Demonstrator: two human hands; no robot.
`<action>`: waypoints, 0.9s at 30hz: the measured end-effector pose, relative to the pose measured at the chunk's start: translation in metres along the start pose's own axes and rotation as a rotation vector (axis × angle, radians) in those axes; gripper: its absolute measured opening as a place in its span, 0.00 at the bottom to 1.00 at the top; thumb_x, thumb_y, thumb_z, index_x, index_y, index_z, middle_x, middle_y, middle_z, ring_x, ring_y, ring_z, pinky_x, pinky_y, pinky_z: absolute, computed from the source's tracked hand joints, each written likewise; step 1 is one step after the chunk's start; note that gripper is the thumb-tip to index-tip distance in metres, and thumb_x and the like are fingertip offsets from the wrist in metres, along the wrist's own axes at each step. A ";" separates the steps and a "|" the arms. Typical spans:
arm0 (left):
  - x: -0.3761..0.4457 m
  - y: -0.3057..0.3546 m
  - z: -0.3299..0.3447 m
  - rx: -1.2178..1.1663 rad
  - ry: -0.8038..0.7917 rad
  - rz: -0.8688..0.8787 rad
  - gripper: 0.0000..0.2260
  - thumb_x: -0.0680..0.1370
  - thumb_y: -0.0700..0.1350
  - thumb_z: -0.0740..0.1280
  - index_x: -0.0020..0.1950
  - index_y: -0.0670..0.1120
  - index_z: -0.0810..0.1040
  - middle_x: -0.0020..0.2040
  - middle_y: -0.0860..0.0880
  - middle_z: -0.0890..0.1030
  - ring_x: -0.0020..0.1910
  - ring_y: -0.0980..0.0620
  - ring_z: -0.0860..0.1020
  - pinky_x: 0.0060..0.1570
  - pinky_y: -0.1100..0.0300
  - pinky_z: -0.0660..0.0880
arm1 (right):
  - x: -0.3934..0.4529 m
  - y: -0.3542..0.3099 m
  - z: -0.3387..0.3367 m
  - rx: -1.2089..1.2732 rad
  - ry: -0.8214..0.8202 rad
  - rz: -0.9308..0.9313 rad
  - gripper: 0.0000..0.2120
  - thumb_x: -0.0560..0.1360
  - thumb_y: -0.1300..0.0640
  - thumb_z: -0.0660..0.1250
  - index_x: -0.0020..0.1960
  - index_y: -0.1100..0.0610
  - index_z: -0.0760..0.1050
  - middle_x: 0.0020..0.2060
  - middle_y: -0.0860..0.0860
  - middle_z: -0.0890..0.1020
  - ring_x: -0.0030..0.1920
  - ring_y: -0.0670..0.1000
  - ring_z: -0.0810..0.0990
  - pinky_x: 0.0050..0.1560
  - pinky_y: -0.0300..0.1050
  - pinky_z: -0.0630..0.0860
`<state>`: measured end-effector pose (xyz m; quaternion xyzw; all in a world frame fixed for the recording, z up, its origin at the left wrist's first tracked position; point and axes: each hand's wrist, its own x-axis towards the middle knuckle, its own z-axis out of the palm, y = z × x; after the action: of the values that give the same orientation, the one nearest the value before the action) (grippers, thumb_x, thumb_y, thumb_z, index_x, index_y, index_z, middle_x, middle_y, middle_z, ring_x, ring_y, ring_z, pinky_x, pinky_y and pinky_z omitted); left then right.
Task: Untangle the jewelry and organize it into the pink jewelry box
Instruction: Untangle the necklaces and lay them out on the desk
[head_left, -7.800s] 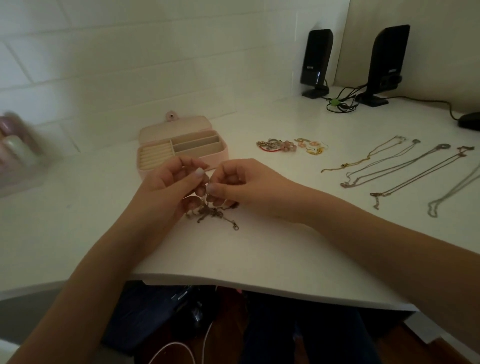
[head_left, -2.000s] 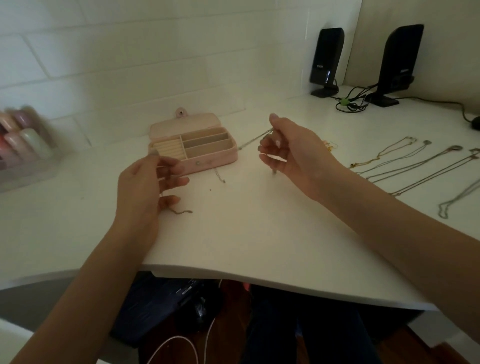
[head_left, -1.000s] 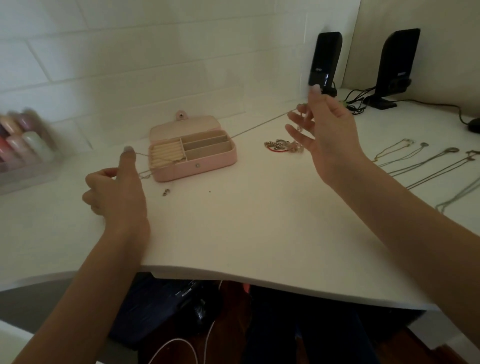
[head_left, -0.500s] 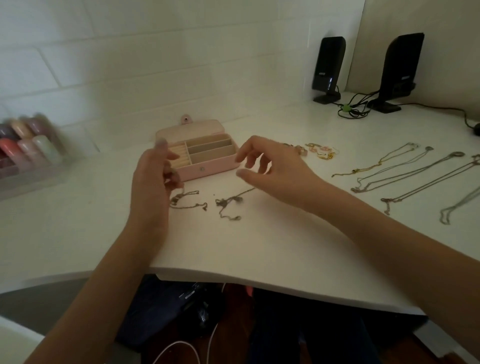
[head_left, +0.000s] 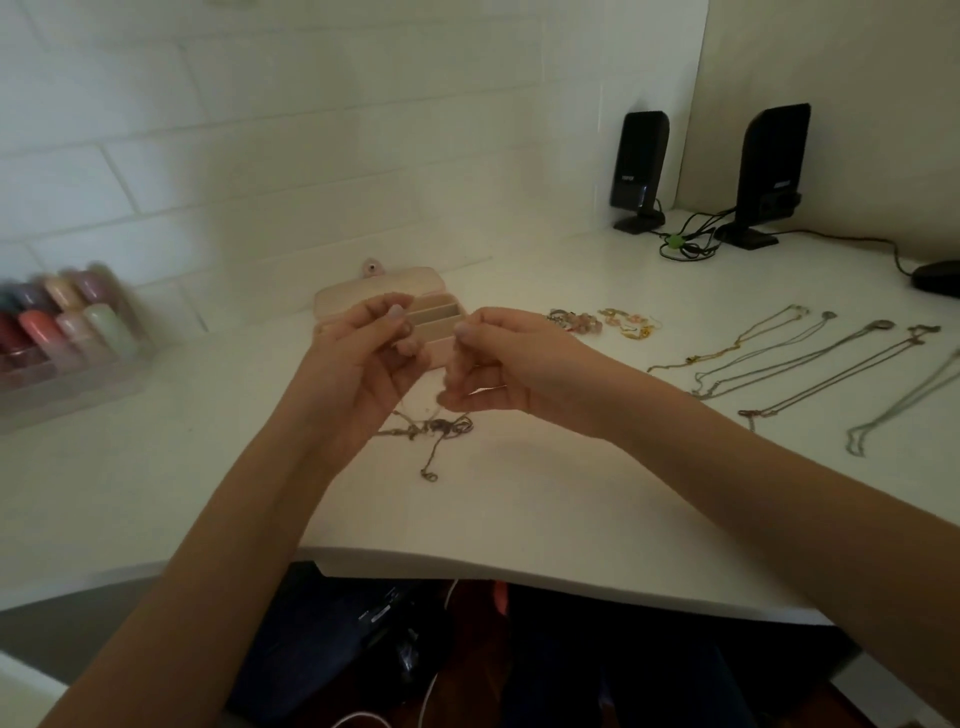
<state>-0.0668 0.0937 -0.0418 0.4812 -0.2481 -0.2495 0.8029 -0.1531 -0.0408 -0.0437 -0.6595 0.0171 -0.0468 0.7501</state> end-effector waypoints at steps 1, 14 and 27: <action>0.000 0.002 0.001 -0.068 0.000 -0.023 0.06 0.78 0.37 0.59 0.46 0.43 0.74 0.30 0.51 0.73 0.24 0.61 0.70 0.28 0.69 0.73 | -0.002 -0.002 -0.001 0.049 -0.006 0.012 0.08 0.81 0.59 0.56 0.44 0.59 0.68 0.30 0.53 0.74 0.29 0.50 0.76 0.44 0.47 0.81; 0.007 0.059 0.000 -0.031 0.054 0.156 0.09 0.80 0.39 0.58 0.46 0.45 0.77 0.32 0.53 0.77 0.25 0.60 0.68 0.21 0.70 0.61 | -0.037 -0.012 -0.024 -0.262 0.120 0.061 0.11 0.79 0.53 0.60 0.49 0.59 0.76 0.28 0.48 0.61 0.28 0.46 0.60 0.29 0.37 0.68; -0.004 0.078 0.040 0.107 -0.023 0.186 0.06 0.78 0.38 0.62 0.47 0.45 0.78 0.38 0.52 0.82 0.37 0.56 0.81 0.35 0.65 0.76 | -0.042 -0.020 -0.018 -0.586 0.163 -0.002 0.11 0.78 0.50 0.61 0.48 0.54 0.79 0.44 0.47 0.83 0.47 0.47 0.81 0.53 0.43 0.75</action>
<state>-0.0824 0.1028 0.0443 0.4953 -0.3136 -0.1659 0.7929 -0.1972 -0.0573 -0.0277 -0.8418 0.0892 -0.0933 0.5242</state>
